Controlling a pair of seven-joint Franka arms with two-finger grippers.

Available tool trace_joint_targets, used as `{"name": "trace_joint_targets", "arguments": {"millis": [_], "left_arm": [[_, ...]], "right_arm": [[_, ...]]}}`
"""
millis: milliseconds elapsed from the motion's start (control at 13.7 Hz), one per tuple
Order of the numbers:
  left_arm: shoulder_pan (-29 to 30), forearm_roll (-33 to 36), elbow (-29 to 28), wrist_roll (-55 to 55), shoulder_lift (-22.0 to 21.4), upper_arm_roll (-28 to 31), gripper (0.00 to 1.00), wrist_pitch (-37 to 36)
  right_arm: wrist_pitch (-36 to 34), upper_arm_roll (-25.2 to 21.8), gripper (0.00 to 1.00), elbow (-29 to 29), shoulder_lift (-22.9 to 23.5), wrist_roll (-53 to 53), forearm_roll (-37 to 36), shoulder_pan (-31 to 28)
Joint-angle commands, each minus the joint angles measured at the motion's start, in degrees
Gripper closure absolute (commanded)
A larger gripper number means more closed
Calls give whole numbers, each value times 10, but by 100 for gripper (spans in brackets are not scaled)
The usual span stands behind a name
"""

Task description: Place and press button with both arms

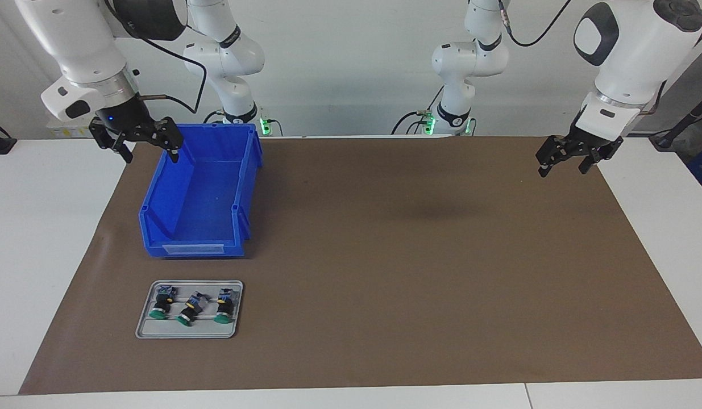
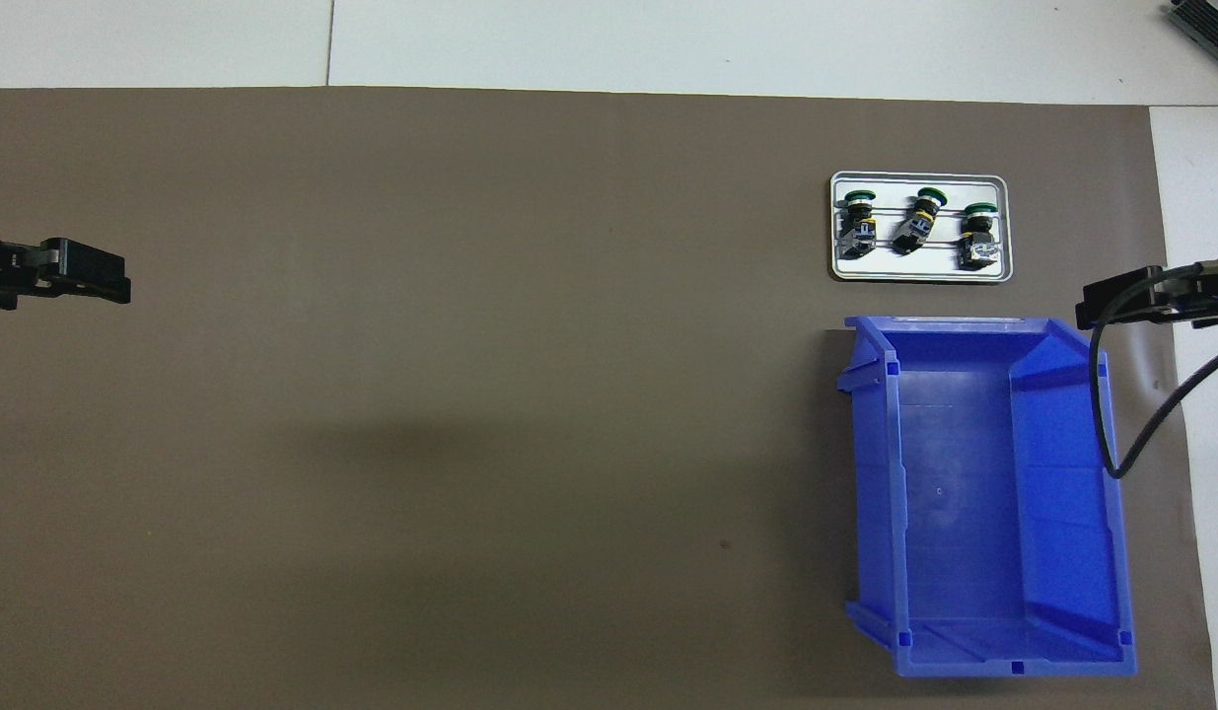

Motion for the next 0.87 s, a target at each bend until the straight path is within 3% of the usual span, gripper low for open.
{"name": "trace_joint_targets", "arguments": {"millis": [0,291,509,800], "left_arm": [[-9,0,-20,3,-18,9,0,1],[-9,0,-20,3,-18,9,0,1],[-9,0,-20,3,-18,9,0,1],[-9,0,-20,3,-18,9,0,1]], "right_arm": [[12,6,0,-20,-15,-5,1,-8],[15,4,0,-19,-15,-11,1,-15],[55,1,0,-30,-15,-14,0,-15],[197,1,0,-82,-7,48,-5,-15]]}}
